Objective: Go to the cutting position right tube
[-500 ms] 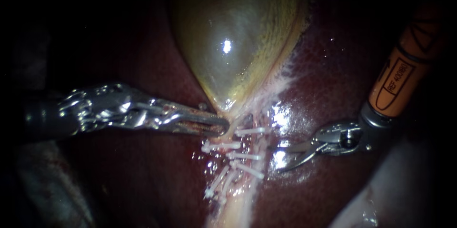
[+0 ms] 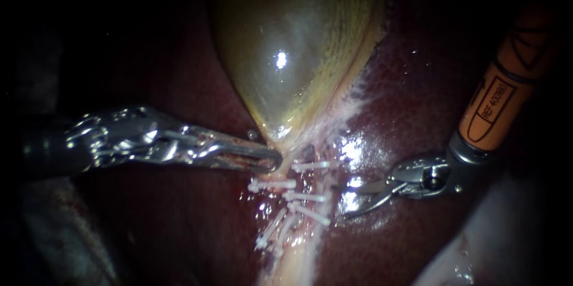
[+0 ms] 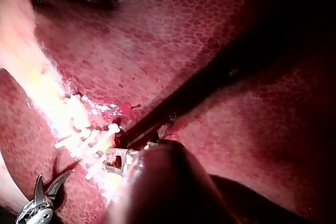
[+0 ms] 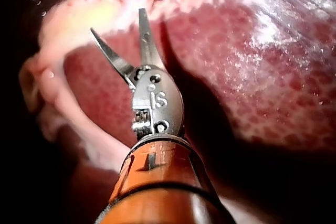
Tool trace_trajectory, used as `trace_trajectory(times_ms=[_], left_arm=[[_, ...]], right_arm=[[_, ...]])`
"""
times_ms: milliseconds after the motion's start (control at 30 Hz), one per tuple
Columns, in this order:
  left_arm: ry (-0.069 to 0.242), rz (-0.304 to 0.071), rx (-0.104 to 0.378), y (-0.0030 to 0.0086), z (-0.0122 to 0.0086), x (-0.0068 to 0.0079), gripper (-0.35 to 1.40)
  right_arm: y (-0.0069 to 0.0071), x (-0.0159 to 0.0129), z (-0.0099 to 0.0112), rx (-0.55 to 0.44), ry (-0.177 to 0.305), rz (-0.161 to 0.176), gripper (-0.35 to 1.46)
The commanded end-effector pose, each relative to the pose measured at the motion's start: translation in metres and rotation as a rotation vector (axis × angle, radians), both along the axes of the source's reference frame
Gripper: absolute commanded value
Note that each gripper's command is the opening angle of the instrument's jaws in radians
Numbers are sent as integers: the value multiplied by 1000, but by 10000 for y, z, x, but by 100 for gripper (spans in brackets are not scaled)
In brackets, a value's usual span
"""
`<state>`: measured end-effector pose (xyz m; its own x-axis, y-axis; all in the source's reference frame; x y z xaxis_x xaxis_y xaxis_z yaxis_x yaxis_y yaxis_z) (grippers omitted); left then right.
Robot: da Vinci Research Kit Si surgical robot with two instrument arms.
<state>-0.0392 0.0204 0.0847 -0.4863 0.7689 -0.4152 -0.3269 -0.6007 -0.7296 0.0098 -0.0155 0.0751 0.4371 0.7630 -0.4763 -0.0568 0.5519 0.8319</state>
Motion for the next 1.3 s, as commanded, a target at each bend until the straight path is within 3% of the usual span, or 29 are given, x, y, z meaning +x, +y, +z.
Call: trace_trajectory(times_ms=[33,567,1300], left_arm=[[-1,0,5,0,-1,1,-35],[-9,4,14,-9,-27,17,-35],[-4,13,23,-11,-51,23,-35]], right_arm=[[-1,0,1,5,-1,-1,103],[-4,12,14,15,-9,12,103],[-11,33,32,19,-20,21,105]])
